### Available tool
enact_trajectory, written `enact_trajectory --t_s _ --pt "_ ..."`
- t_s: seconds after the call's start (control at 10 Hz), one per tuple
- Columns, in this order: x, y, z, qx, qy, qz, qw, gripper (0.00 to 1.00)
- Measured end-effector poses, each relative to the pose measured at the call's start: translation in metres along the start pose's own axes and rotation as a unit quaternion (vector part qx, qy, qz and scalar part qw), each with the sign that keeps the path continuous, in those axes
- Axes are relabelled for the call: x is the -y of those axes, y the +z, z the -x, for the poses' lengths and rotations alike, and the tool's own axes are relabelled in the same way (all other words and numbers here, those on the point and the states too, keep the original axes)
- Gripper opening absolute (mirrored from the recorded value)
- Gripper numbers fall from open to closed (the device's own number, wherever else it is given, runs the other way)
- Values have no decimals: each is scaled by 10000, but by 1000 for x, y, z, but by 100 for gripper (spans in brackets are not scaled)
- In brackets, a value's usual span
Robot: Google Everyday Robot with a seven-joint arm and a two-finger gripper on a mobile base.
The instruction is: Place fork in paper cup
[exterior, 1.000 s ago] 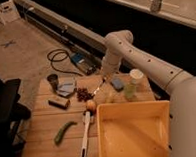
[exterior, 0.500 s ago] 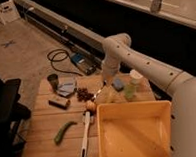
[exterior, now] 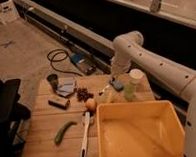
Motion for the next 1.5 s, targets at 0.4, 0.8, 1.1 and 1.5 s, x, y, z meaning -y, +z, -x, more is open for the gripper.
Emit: enact_trajectory --t_s 0.4,0.8,1.1,1.5 --pt "18 -49 -56 -204 468 -509 9974 0" --pt "11 -62 -108 -231 1009 -781 9916 0" --pt "-6 -64 -151 -323 1495 -751 9854 0" --pt "-29 -75 -189 -439 2136 -876 9720 0"
